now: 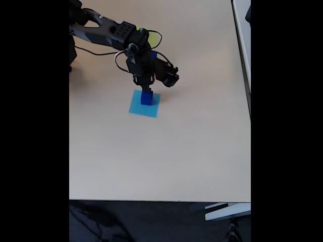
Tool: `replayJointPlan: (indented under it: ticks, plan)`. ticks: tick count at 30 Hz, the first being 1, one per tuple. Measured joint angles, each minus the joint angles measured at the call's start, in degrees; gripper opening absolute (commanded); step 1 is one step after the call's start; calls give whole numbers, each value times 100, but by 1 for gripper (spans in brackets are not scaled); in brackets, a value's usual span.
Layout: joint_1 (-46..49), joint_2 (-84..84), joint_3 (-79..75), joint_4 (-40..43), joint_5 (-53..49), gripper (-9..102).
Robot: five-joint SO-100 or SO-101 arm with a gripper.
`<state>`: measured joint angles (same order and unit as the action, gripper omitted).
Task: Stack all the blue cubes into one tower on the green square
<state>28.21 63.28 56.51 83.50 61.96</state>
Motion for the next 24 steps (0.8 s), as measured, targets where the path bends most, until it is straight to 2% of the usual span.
replayJointPlan:
  ticks: [18, 24]
  plan:
    - [-79, 0, 0, -97, -132, 18]
    - [-264, 0, -826, 264, -220, 24]
